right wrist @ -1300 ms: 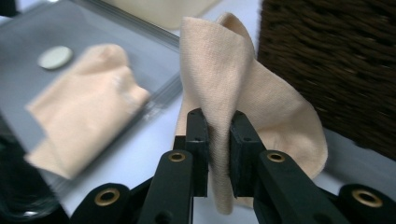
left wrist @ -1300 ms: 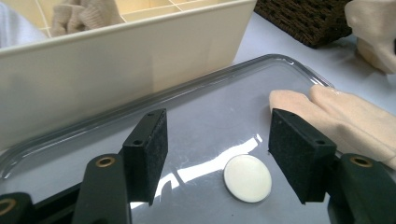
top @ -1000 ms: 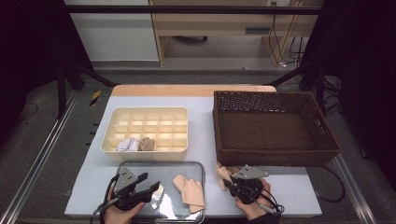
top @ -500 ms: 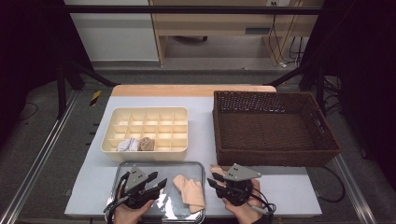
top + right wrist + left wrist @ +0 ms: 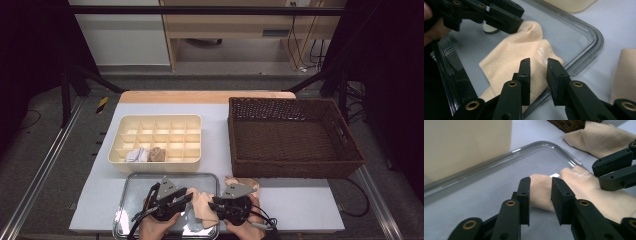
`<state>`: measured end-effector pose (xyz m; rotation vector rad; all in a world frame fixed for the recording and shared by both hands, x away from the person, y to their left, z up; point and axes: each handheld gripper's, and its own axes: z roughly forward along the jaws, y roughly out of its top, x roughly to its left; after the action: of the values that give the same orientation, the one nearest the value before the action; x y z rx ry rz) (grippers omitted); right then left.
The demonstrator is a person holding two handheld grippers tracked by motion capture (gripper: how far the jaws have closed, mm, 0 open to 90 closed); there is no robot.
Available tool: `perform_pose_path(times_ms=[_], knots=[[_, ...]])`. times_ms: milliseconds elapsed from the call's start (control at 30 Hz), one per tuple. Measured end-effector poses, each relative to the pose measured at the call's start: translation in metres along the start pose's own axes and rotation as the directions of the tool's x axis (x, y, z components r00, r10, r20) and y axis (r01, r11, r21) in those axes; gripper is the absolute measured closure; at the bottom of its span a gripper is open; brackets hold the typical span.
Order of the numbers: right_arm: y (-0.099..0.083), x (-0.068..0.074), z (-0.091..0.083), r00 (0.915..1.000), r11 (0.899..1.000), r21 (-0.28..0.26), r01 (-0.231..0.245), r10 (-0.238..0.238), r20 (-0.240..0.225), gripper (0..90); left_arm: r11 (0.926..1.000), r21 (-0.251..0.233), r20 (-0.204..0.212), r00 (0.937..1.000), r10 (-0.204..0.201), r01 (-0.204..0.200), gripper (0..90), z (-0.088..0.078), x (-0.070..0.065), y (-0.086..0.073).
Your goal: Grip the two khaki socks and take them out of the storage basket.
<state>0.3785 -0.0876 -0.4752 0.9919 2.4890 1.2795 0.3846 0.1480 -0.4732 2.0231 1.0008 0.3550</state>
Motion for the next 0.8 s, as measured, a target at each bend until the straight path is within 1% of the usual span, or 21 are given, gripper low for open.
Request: perform_pose_path(times_ms=[67, 133, 233, 300, 367, 467, 533, 633, 667, 700, 767, 800], knots=[[-0.001, 0.001, 0.002, 1.0000, 1.000, 0.009, 0.007, -0.007, -0.005, 77.9, 0.9999, 0.014, 0.001, 1.0000, 0.003, -0.003, 75.8, 0.003, -0.002, -0.001], [-0.003, 0.002, 0.005, 0.9998, 1.000, 0.013, 0.011, -0.011, -0.014, 81.6, 0.9998, 0.017, -0.004, 0.9999, 0.010, -0.010, 81.1, 0.005, -0.004, -0.002], [-0.003, 0.003, 0.006, 0.9996, 1.000, 0.022, 0.013, -0.012, -0.027, 87.1, 0.9998, 0.022, 0.013, 0.9999, 0.002, -0.003, 89.2, 0.006, -0.004, -0.002], [-0.002, 0.003, 0.006, 0.9993, 0.999, 0.025, 0.022, -0.021, -0.030, 89.2, 0.9998, 0.022, 0.026, 0.9997, 0.002, -0.003, 89.3, 0.005, -0.004, -0.001], [-0.001, 0.003, 0.004, 0.9994, 1.000, 0.025, 0.019, -0.018, -0.031, 90.0, 0.9999, 0.011, 0.035, 0.9994, 0.001, -0.001, 89.4, 0.003, -0.003, 0.000], [0.003, 0.003, -0.001, 0.9993, 1.000, 0.006, 0.014, -0.014, -0.035, 90.0, 0.9998, -0.020, 0.039, 0.9992, -0.008, 0.009, 89.4, -0.005, 0.002, 0.004], [0.005, 0.003, -0.004, 0.9993, 1.000, -0.006, 0.014, -0.015, -0.034, 90.0, 0.9986, -0.046, 0.041, 0.9989, -0.023, 0.025, 89.4, -0.010, 0.006, 0.005], [0.005, 0.002, -0.005, 0.9996, 1.000, -0.004, 0.012, -0.012, -0.024, 90.0, 0.9984, -0.049, 0.045, 0.9986, -0.027, 0.029, 89.4, -0.012, 0.009, 0.006], [0.004, 0.001, -0.004, 0.9996, 1.000, 0.001, 0.008, -0.008, -0.028, 90.0, 0.9986, -0.045, 0.052, 0.9983, -0.026, 0.028, 89.4, -0.011, 0.009, 0.006], [0.004, 0.001, -0.002, 0.9996, 1.000, 0.003, 0.006, -0.006, -0.029, 89.8, 0.9990, -0.040, 0.048, 0.9987, -0.020, 0.022, 89.4, -0.011, 0.008, 0.005], [0.003, 0.001, -0.002, 0.9997, 1.000, 0.002, 0.008, -0.007, -0.024, 87.1, 0.9996, -0.024, 0.049, 0.9987, -0.016, 0.017, 88.9, -0.008, 0.006, 0.004], [0.004, 0.000, -0.002, 0.9998, 1.000, -0.005, 0.005, -0.005, -0.018, 84.2, 0.9996, -0.020, 0.046, 0.9988, -0.017, 0.018, 83.8, -0.007, 0.005, 0.003]])
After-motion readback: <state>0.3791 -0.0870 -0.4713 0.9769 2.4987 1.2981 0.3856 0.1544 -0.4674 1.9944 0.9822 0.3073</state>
